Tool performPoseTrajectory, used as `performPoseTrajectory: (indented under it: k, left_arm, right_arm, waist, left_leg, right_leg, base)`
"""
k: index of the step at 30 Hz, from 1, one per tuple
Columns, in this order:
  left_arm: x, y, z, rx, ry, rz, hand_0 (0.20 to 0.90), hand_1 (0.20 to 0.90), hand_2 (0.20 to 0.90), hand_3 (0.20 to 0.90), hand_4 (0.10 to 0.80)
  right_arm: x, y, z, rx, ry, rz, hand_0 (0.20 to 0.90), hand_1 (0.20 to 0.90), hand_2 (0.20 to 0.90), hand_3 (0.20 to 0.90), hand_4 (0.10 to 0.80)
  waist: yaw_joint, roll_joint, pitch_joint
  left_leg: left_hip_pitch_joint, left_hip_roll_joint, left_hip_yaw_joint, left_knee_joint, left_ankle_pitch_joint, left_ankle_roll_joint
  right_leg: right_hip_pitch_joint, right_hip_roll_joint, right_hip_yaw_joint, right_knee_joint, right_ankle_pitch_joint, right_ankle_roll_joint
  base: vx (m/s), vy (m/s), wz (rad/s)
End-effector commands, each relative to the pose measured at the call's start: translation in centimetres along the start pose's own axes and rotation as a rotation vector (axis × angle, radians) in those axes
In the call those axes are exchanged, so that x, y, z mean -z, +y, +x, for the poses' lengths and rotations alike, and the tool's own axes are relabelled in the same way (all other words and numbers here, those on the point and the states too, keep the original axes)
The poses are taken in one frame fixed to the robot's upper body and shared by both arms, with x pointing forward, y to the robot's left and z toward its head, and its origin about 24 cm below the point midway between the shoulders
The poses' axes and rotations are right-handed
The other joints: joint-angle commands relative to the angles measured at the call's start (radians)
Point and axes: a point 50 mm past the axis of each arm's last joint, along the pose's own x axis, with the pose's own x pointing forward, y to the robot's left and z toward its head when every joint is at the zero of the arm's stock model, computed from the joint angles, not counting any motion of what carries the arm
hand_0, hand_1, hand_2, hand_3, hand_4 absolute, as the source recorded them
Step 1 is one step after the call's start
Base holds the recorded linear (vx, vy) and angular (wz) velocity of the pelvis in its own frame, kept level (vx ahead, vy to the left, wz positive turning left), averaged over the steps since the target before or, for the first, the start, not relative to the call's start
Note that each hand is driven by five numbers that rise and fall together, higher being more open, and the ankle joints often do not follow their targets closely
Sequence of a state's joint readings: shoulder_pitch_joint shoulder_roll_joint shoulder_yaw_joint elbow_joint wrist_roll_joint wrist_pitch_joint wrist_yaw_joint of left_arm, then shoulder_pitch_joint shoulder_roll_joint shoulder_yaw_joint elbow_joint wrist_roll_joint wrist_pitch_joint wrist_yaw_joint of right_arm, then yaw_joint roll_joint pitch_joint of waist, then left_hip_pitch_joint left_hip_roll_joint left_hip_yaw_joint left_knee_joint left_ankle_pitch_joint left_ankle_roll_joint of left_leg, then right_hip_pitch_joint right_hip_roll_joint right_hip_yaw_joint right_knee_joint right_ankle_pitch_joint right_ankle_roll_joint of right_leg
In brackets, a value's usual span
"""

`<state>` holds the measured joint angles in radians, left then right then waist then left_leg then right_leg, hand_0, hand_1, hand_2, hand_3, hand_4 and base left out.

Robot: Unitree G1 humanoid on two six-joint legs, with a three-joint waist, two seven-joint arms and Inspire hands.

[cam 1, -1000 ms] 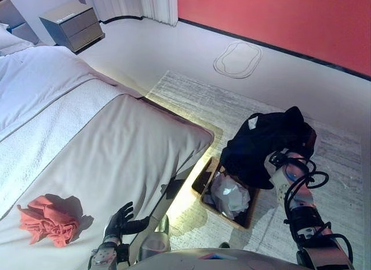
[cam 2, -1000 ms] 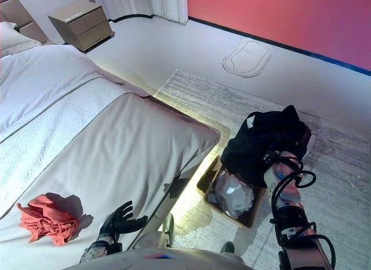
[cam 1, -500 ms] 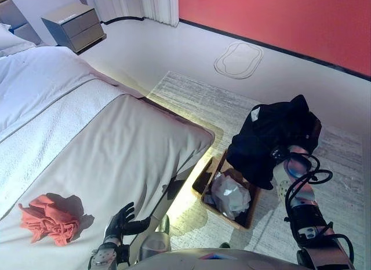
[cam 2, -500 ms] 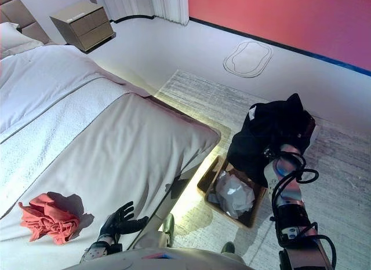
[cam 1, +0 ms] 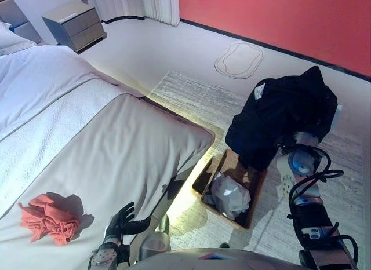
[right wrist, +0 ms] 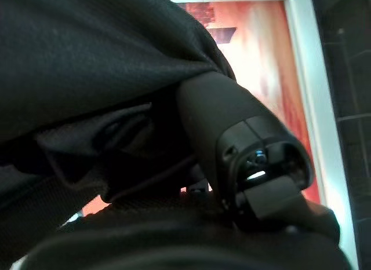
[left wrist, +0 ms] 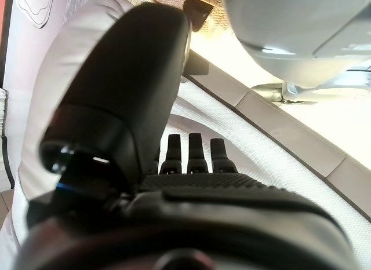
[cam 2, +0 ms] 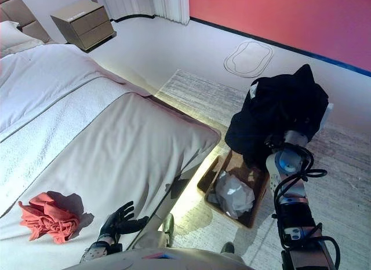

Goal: Pick up the clothes from the bed and place them into the basket

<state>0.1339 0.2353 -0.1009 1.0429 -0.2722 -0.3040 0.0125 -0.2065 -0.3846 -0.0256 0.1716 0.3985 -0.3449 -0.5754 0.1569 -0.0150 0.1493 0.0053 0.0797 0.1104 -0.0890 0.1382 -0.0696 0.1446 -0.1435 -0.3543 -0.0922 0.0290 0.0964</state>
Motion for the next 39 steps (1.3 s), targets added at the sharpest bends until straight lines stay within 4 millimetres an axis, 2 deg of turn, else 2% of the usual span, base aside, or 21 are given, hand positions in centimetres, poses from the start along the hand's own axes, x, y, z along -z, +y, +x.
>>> performPoseTrajectory:
  k: [1,4,10,19,23,27,33,34,35,39]
  left_arm:
    - [-2.0,0.8,0.7,-0.007,-0.078,0.059,0.900,0.900,0.900,0.900,0.800]
    - [-2.1,0.9,0.7,-0.007,-0.078,0.055,0.900,0.900,0.900,0.900,0.800]
    - [-2.1,0.5,0.7,0.003,-0.080,0.064,0.900,0.900,0.900,0.900,0.800]
    - [-2.5,0.5,0.9,0.025,-0.087,0.095,0.900,0.900,0.900,0.900,0.800]
    - [-2.4,0.6,0.9,0.035,-0.076,0.119,0.900,0.900,0.900,0.900,0.800]
    - [-2.4,0.6,0.9,0.046,-0.077,0.132,0.900,0.900,0.900,0.900,0.800]
    - [-2.9,0.3,1.1,0.074,-0.097,0.132,0.900,0.900,0.900,0.900,0.800]
    - [-3.0,0.1,1.1,0.081,-0.102,0.132,0.900,0.900,0.900,0.900,0.800]
    - [-3.0,0.0,1.1,0.087,-0.105,0.130,0.900,0.900,0.900,0.900,0.800]
    - [-2.9,-0.3,1.0,0.108,-0.106,0.135,0.900,0.900,0.900,0.900,0.800]
  right_arm:
    - [-8.6,1.5,2.6,-0.082,-0.430,0.118,0.300,0.300,0.300,0.200,0.100]
    - [-7.7,1.1,2.7,-0.061,-0.381,0.102,0.300,0.300,0.300,0.200,0.100]
    - [-4.5,-0.1,2.6,-0.026,-0.209,0.072,0.300,0.300,0.300,0.200,0.100]
    - [2.0,-3.3,2.3,0.126,0.116,0.032,0.300,0.300,0.300,0.200,0.100]
    - [4.2,-3.8,2.4,0.154,0.244,-0.018,0.300,0.300,0.300,0.200,0.100]
    - [6.0,-4.3,2.2,0.155,0.348,-0.058,0.300,0.300,0.300,0.200,0.100]
    - [7.3,-4.8,2.5,0.160,0.429,-0.120,0.300,0.300,0.300,0.200,0.100]
    - [7.4,-4.8,2.7,0.168,0.443,-0.128,0.735,0.735,0.735,0.708,0.608]
    - [7.5,-5.0,2.8,0.181,0.457,-0.125,0.900,0.900,0.900,0.900,0.800]
    - [7.7,-5.6,3.2,0.211,0.482,-0.146,0.900,0.900,0.900,0.900,0.800]
  waist:
    - [0.007,-0.010,-0.071]
    - [0.005,-0.009,-0.071]
    - [0.005,-0.007,-0.066]
    - [0.019,0.003,-0.058]
    - [0.031,0.012,-0.052]
    - [0.044,0.023,-0.044]
    - [0.062,0.039,-0.027]
    - [0.066,0.042,-0.023]
    - [0.069,0.045,-0.020]
    - [0.078,0.053,-0.011]
  left_leg:
    - [0.023,-0.012,0.003,0.004,-0.091,0.007]
    - [0.024,-0.012,0.004,0.004,-0.092,0.007]
    - [0.029,-0.015,0.002,0.002,-0.094,0.010]
    - [0.034,-0.022,-0.005,0.002,-0.098,0.012]
    - [0.033,-0.027,-0.014,0.002,-0.096,0.011]
    - [0.025,-0.035,-0.024,0.002,-0.093,0.010]
    - [0.003,-0.048,-0.044,0.002,-0.085,0.010]
    - [-0.002,-0.050,-0.048,0.002,-0.083,0.009]
    - [-0.005,-0.052,-0.052,0.002,-0.082,0.009]
    - [-0.013,-0.055,-0.062,0.002,-0.078,0.007]
  right_leg:
    - [0.007,-0.014,-0.057,0.076,-0.035,0.016]
    - [0.005,-0.014,-0.057,0.080,-0.036,0.015]
    - [0.006,-0.016,-0.059,0.078,-0.033,0.015]
    - [0.011,-0.020,-0.069,0.073,-0.023,0.017]
    - [0.009,-0.022,-0.076,0.070,-0.018,0.015]
    - [0.004,-0.026,-0.086,0.068,-0.013,0.014]
    - [-0.012,-0.031,-0.098,0.067,-0.009,0.011]
    - [-0.015,-0.031,-0.101,0.067,-0.009,0.010]
    - [-0.017,-0.031,-0.103,0.065,-0.009,0.009]
    - [-0.021,-0.031,-0.109,0.063,-0.007,0.007]
  base:
    - [0.000,0.000,0.00]
    - [0.000,0.000,0.00]
    - [0.000,0.000,0.00]
    - [0.006,-0.003,0.01]
    - [0.020,-0.008,0.05]
    - [0.011,0.002,0.07]
    - [-0.011,0.007,0.08]
    - [-0.016,0.000,0.11]
    - [-0.009,-0.005,0.12]
    - [0.003,-0.003,0.10]
